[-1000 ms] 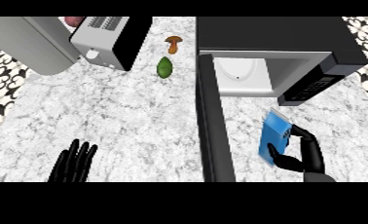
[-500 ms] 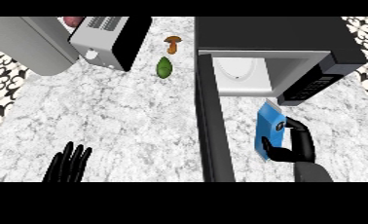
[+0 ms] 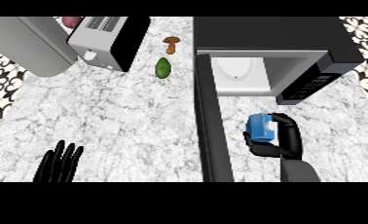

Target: Pick up the milk, place it into the microwave and close the microwave

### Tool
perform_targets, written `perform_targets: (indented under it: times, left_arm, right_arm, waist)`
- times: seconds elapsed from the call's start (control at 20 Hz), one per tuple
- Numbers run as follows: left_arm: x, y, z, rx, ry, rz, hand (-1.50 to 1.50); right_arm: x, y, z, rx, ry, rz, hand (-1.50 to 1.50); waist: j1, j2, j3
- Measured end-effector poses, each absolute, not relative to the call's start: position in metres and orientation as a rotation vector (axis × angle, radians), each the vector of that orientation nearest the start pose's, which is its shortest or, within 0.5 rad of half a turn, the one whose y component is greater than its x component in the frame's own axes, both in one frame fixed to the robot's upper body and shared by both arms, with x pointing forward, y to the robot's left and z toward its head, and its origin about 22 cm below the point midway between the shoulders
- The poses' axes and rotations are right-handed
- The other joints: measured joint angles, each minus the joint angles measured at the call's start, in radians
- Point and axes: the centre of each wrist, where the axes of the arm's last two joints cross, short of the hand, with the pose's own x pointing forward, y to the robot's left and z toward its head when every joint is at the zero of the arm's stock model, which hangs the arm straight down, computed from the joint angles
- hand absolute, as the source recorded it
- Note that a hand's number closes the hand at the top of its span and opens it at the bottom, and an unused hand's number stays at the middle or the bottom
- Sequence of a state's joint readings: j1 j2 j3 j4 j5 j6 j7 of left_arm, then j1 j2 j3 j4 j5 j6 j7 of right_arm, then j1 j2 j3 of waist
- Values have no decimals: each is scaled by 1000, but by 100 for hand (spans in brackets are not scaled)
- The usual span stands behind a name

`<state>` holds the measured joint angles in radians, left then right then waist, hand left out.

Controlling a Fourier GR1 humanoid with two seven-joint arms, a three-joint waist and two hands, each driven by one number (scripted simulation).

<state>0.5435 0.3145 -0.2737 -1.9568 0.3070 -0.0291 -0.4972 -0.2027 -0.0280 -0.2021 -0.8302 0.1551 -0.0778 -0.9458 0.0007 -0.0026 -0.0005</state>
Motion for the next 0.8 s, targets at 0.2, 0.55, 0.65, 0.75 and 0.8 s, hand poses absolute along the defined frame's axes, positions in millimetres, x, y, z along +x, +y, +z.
perform_targets:
  times: [0.2,0.55,0.65,0.75,0.8]
  left_arm:
    - [105,255,8,-215,-1864,13,-150]
    - [102,263,5,-216,-1855,17,-150]
    - [107,262,6,-216,-1857,18,-150]
    - [111,262,5,-219,-1853,23,-150]
    - [111,266,5,-216,-1853,23,-150]
  right_arm:
    - [262,-244,-104,-283,-1964,107,150]
    - [295,-237,-72,-368,-1944,116,150]
    - [305,-236,-65,-390,-1926,128,150]
    - [313,-235,-57,-409,-1910,144,150]
    - [317,-236,-58,-424,-1902,157,150]
  waist:
    - [1,0,0]
    - [5,1,0]
    - [5,2,1]
    - [6,2,0]
    - [7,3,0]
